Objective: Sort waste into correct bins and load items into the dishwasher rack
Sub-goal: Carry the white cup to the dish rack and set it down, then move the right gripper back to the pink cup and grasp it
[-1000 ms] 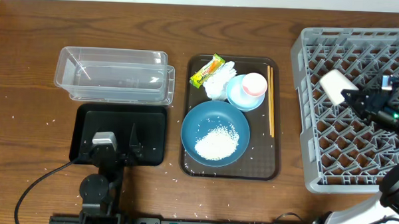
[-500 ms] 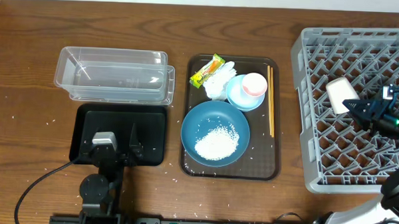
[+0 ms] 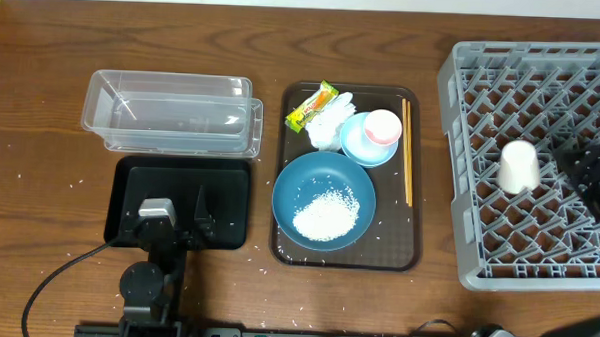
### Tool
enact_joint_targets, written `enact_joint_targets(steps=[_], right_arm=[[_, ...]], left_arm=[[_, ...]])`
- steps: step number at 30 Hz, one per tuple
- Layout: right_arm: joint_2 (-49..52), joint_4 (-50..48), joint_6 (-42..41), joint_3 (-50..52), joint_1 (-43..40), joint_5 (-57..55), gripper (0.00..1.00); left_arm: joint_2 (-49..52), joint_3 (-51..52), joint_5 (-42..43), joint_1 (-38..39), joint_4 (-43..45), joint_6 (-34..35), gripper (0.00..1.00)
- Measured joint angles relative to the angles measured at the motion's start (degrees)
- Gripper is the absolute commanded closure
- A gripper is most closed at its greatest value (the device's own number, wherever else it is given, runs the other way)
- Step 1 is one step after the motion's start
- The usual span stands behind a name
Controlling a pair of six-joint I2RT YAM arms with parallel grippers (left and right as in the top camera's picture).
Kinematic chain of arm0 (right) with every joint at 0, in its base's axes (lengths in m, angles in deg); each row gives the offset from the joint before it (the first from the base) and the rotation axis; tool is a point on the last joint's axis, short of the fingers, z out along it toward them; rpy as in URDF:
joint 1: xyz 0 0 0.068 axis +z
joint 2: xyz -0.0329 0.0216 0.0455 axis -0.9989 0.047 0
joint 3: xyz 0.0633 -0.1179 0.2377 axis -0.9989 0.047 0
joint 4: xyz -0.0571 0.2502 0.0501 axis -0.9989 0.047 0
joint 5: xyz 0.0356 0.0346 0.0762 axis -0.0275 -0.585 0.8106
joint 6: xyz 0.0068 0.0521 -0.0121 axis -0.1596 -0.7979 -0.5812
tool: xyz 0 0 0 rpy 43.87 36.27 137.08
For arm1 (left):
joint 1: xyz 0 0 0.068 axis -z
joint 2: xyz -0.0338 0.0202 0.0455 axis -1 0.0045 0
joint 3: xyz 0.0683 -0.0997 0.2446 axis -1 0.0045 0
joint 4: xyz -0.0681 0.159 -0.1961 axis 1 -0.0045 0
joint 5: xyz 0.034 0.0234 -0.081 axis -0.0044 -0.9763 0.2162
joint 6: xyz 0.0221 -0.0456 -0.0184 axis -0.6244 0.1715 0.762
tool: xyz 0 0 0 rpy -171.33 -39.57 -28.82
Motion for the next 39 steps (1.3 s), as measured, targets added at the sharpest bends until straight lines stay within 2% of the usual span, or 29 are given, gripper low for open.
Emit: enact_joint_targets(steps=[5,8,10,15,20,22,28,31,35,39], right_arm=[[-6.8,-0.1,-2.1,0.0,0.5,-2.8,0.43],[-9.8,-1.2,-2.5,0.0,3.0,-3.9,0.55],[-11.1,-1.5,-3.0,0.0,5.2,-4.6,0.57],[-11.7,-1.5,-3.3,0.0,13.5,-6.1,0.49],[-11.7,-2.4,-2.6,0.1,28.7,-8.7,0.35],[-11.6,-4.3,-3.3,0.1,36.9,-13.0,0.33],[-8.1,-7.3,-5.4,-1.2,53.2,-21.0,0.30],[-2.6,-3.4,-5.9,-6.3,58.5,-23.1,0.31],[8.2,6.0,-5.3,-18.9,62.4,-26.9,0.35],[18.2,8.1,-5.2,-29.7,65.7,-34.1,0.29]], left_arm=[[0.0,0.0,0.0,0.0,0.0,0.0,0.03],[0.0,0.0,0.0,0.0,0.0,0.0,0.04],[0.0,0.0,0.0,0.0,0.0,0.0,0.04],[0.0,0.0,0.0,0.0,0.0,0.0,0.04],[0.0,0.0,0.0,0.0,0.0,0.0,0.03],[0.0,0.0,0.0,0.0,0.0,0.0,0.03],[0.0,0.0,0.0,0.0,0.0,0.0,0.03],[0.0,0.0,0.0,0.0,0.0,0.0,0.03],[0.0,0.0,0.0,0.0,0.0,0.0,0.03],[0.0,0.0,0.0,0.0,0.0,0.0,0.04]])
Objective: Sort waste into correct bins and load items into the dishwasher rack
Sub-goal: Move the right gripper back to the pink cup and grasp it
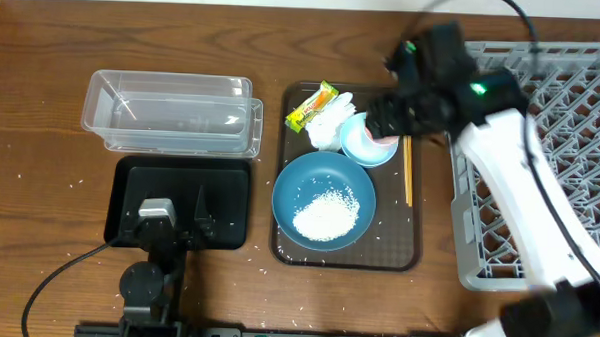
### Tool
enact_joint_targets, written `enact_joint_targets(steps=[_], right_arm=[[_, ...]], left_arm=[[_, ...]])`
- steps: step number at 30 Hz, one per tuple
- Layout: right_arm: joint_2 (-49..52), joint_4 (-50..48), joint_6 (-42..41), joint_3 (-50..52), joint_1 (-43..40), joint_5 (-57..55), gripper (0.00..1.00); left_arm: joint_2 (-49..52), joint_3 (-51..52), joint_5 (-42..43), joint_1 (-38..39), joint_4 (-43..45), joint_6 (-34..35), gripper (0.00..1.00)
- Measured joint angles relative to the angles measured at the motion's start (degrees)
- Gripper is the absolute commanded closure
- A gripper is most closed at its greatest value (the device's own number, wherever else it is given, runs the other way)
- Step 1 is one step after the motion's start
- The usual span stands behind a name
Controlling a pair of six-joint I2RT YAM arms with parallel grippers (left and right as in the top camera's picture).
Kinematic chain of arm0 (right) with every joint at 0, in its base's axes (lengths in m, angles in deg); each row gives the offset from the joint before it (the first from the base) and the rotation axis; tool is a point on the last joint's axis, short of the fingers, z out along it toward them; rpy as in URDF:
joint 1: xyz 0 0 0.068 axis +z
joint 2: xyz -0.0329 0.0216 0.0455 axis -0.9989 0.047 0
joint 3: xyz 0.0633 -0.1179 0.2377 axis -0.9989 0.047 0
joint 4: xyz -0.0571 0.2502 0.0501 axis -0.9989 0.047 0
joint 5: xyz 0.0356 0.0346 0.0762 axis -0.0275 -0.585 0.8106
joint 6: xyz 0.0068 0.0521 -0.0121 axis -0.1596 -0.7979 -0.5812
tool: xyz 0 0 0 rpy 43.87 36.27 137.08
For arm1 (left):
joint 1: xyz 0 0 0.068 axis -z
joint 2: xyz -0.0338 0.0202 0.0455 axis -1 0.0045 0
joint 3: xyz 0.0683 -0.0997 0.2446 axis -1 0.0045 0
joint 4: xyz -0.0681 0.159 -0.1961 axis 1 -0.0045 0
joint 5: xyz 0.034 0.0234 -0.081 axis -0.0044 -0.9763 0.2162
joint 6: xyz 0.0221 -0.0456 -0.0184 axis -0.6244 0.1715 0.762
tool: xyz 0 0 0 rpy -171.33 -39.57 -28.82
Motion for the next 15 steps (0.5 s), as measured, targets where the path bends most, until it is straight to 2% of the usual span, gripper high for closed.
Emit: enact_joint_targets(steps=[2,4,8,15], right_arm=[[3.4,-1.5,0.2,-2.5,1.3,-3.7,0.34],[6.3,-3.4,0.3,-3.6,2.2,-6.2,0.46],[11.8,-4.3,-1.3,-4.0,2.7,-9.3,0.61],[20.5,-4.1,-3.1,-4.0,2.7,-10.9,0.67]], left_arm=[[0.0,0.0,0.0,0.0,0.0,0.0,0.03],[0.0,0.0,0.0,0.0,0.0,0.0,0.04],[0.0,0.0,0.0,0.0,0.0,0.0,0.04],[0.0,0.0,0.0,0.0,0.0,0.0,0.03]])
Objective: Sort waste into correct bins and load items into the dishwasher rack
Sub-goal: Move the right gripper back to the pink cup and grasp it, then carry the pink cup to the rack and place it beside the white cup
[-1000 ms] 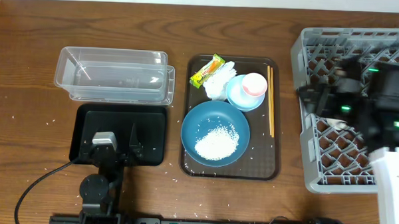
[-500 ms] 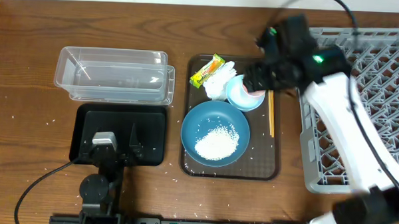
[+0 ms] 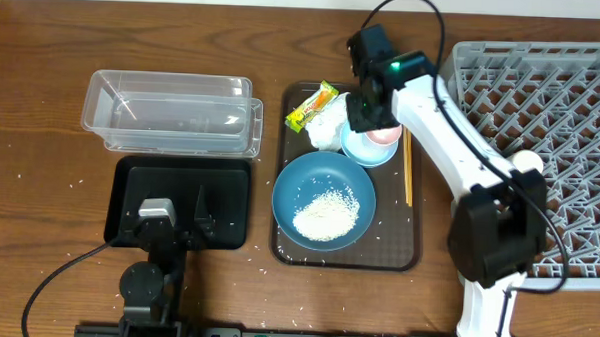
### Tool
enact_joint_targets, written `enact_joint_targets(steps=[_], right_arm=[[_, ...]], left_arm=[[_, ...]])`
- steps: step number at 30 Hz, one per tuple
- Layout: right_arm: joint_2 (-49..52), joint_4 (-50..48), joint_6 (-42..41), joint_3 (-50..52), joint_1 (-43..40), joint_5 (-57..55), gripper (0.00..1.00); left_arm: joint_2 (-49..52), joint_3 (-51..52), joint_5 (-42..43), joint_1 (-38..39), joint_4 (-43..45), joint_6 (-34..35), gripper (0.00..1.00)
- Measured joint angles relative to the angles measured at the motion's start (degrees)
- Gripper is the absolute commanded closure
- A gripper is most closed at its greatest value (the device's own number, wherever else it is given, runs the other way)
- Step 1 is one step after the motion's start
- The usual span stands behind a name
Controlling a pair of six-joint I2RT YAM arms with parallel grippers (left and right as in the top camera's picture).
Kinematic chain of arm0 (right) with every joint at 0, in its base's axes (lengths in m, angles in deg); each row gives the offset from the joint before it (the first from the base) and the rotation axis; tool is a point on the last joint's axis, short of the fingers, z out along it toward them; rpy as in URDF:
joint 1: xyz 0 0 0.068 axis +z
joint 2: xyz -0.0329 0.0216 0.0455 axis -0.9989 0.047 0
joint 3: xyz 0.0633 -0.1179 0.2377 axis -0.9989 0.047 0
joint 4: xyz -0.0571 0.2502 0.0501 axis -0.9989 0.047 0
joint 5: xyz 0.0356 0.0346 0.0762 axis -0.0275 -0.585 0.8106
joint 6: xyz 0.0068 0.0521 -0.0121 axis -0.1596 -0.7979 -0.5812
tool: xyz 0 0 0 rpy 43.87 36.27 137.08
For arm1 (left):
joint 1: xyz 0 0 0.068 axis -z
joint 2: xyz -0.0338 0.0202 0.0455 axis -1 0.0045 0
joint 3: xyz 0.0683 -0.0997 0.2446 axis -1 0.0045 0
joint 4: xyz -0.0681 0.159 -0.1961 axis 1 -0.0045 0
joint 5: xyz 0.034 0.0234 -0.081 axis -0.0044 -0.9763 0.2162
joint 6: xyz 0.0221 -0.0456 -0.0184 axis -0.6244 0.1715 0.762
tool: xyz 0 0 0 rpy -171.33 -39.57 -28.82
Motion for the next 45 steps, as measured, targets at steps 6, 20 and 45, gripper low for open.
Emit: enact_joint_targets(steps=[6,20,45], right_arm=[[3.0,0.0,-0.4,0.0,0.0,0.1,0.79],[3.0,5.9,-1.2,-3.8,0.2,1.5,0.99],[-14.6,26.6,23.1,-14.7,-42.6,38.3,0.99]], left_arm=[[0.0,0.0,0.0,0.0,0.0,0.0,0.04],[0.0,0.0,0.0,0.0,0.0,0.0,0.03],[0.0,0.0,0.0,0.0,0.0,0.0,0.04]])
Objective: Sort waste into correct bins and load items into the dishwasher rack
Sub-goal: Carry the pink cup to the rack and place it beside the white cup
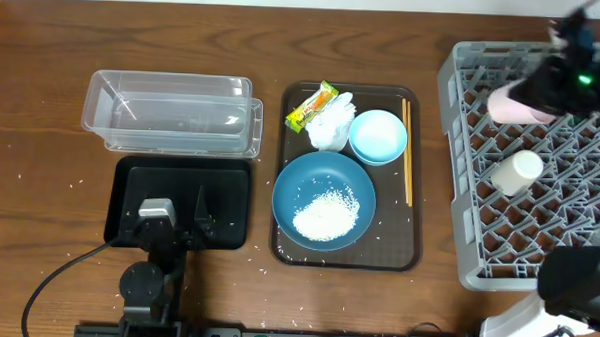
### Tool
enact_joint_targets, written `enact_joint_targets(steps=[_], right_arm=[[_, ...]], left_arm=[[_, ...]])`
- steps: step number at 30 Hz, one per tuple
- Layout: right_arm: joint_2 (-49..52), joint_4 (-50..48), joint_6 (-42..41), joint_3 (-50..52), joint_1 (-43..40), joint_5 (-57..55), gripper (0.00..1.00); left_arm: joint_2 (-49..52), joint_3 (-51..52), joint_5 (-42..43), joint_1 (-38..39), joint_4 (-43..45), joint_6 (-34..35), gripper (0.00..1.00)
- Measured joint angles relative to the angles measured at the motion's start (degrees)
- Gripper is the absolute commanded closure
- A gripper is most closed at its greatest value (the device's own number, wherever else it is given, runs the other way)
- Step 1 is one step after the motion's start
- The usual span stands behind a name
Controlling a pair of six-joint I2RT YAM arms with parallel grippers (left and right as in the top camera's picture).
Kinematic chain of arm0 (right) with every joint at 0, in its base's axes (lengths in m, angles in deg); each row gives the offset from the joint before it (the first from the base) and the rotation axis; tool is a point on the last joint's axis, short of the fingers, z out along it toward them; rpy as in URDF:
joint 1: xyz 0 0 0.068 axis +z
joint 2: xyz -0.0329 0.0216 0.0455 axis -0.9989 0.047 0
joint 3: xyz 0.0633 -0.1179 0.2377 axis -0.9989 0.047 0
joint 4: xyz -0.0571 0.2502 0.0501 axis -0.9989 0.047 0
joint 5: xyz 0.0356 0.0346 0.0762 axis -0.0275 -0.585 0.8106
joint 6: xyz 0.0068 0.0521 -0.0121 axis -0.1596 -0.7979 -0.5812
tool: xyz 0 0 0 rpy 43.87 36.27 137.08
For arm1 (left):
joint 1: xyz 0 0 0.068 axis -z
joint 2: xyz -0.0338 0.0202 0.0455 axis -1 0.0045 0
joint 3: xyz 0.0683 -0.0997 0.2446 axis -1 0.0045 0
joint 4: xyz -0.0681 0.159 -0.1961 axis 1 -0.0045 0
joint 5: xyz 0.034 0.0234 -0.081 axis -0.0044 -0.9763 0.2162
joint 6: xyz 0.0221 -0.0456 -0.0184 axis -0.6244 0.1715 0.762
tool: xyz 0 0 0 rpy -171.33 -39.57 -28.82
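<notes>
A pink cup (510, 104) hangs over the far left part of the grey dishwasher rack (460, 174), with my right gripper (533, 95) shut on it; the arm is blurred. A white cup (517, 171) lies tilted in the rack. On the brown tray (409, 254) sit a blue bowl of rice (324, 201), a small light-blue bowl (378, 136), chopsticks (409, 152), a crumpled napkin (328, 126) and a snack wrapper (312, 106). My left gripper (200, 213) rests over the black bin (230, 181); its jaws are too dark to read.
A clear plastic bin (172, 114) stands at the back left, just behind the black bin. Rice grains are scattered over the wooden table (39, 179). The rack fills the right side up to the table's edge.
The right gripper was down at the pink cup on the light-blue bowl in the tray. Now it holds that cup over the rack's far left part, and the small bowl stands bare.
At first the right gripper was over the rack near the white cup, and the pink cup stood in the small bowl on the tray. Then the gripper was at the pink cup, in two different poses. Now the cup is held above the rack. The left arm stayed still.
</notes>
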Motion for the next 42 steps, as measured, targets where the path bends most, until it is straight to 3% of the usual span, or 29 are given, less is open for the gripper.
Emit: enact_joint_targets(steps=[7,14,28,35,42], right_arm=[[0.0,-4.5,13.7,12.9,-16.4,21.3,0.99],[0.1,-19.4,16.9,27.1,-25.3,35.3,0.99],[0.2,-50.8,4.3,42.8,-29.4,43.9,0.99],[2.0,-57.7,-3.8,42.9,-29.9,44.4,0.99],[8.1,-57.8,-7.7,42.9,-29.9,44.6,0.99]], left_arm=[[0.0,0.0,0.0,0.0,0.0,0.0,0.04],[0.0,0.0,0.0,0.0,0.0,0.0,0.03],[0.0,0.0,0.0,0.0,0.0,0.0,0.04],[0.0,0.0,0.0,0.0,0.0,0.0,0.03],[0.0,0.0,0.0,0.0,0.0,0.0,0.03]])
